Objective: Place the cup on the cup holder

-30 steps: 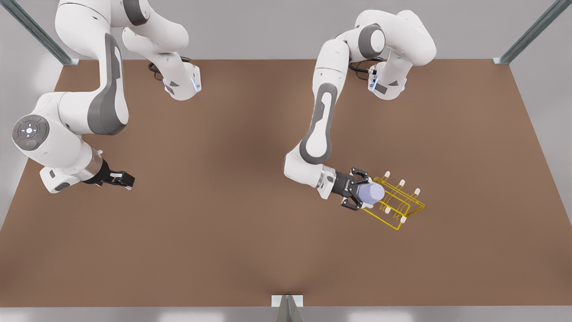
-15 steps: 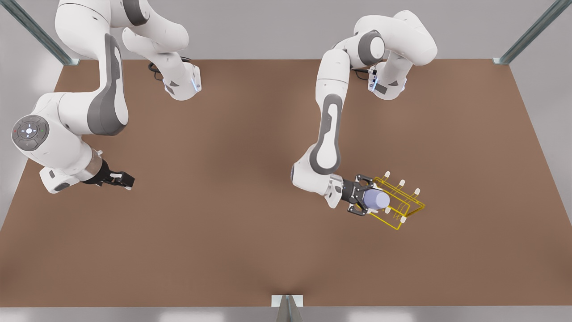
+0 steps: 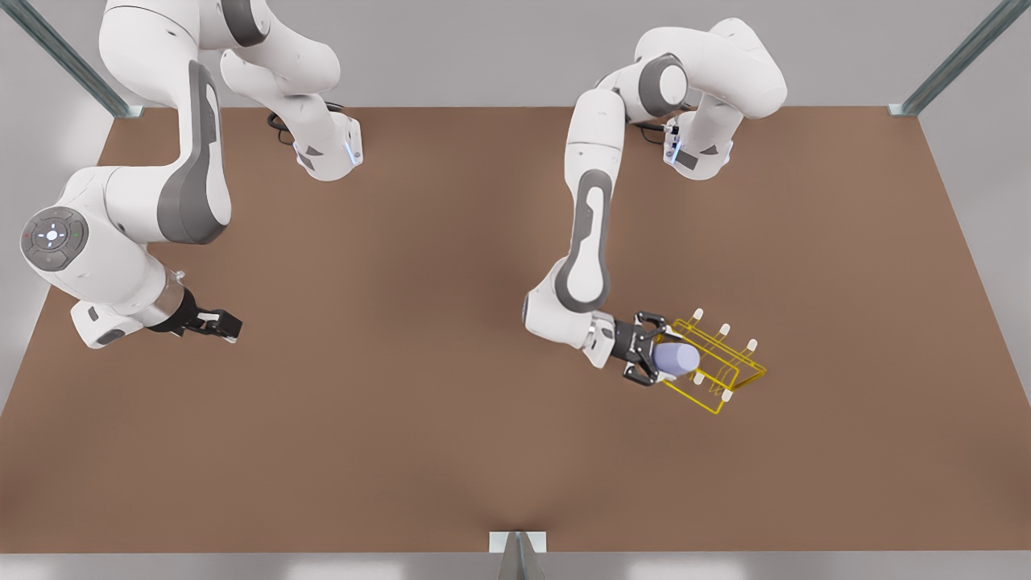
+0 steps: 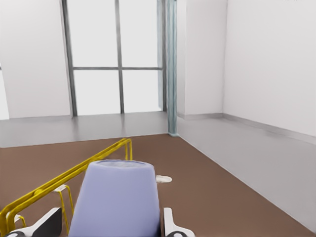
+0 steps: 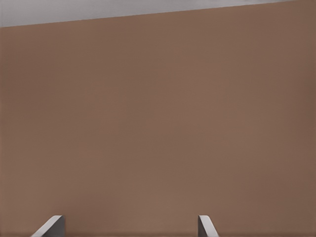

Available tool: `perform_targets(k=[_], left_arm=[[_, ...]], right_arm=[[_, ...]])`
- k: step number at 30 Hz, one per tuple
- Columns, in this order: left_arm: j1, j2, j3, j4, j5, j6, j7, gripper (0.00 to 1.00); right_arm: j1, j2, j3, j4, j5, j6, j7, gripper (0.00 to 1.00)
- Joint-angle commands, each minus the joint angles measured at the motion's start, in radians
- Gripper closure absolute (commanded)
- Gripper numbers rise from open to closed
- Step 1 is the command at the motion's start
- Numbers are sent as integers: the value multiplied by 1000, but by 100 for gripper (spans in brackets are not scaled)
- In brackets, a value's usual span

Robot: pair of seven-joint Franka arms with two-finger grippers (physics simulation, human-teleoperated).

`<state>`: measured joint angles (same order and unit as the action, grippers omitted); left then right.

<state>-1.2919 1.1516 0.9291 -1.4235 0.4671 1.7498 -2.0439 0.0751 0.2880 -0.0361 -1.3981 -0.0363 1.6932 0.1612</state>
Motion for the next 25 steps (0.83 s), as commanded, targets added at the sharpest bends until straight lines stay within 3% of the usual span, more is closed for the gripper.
perform_targets(k=[1, 4, 6, 8, 9, 11, 13, 14, 15, 16, 17, 18, 20, 25], left_arm=[[-29, -16, 13, -24, 1, -15, -104, 0], [-151, -81, 62, -95, -13, -68, -26, 0], [-228, -230, 68, -100, -68, -220, 180, 0], [-213, -389, 56, -45, -150, -309, 418, 0], [-133, -487, 57, 46, -275, -340, 683, 0], [25, -582, 65, 184, -452, -481, 1655, 0], [285, -631, 51, 264, -723, -578, 1950, 0], [420, -688, -62, 264, -763, -615, 2085, 0], [599, -752, -333, 265, -666, -630, 2117, 0], [890, -809, -806, 261, -420, -618, 2151, 0], [1034, -912, -909, 111, -412, -501, 2365, 0], [1045, -989, -911, -55, -418, -349, 2401, 0], [1043, -975, -908, -8, -527, -441, 1998, 0], [1039, -912, -914, 86, -507, -509, 1999, 0]], right_arm=[[0, -1, -1, 1, 1, 0, 0, 0], [0, -1, -1, -1, 1, 0, 0, 0], [0, -1, 1, -1, 1, 0, 0, 0], [0, -1, -1, 1, -1, 0, 0, 0], [0, -1, -1, -1, 1, 0, 0, 0], [0, -1, -1, 1, -1, 0, 0, 0], [0, -1, -1, 1, -1, 8, 0, 0], [0, -1, -1, 1, -1, 8, 0, 0], [0, -1, -1, 1, 1, 8, 0, 0], [0, -1, -1, 1, 1, 10, 0, 0], [0, -1, -1, -1, -1, 8, 0, 0], [0, -1, -1, -1, 1, 9, 0, 0], [0, -1, -1, -1, 1, 10, 0, 0], [0, -1, 1, -1, 1, 10, 0, 0]])
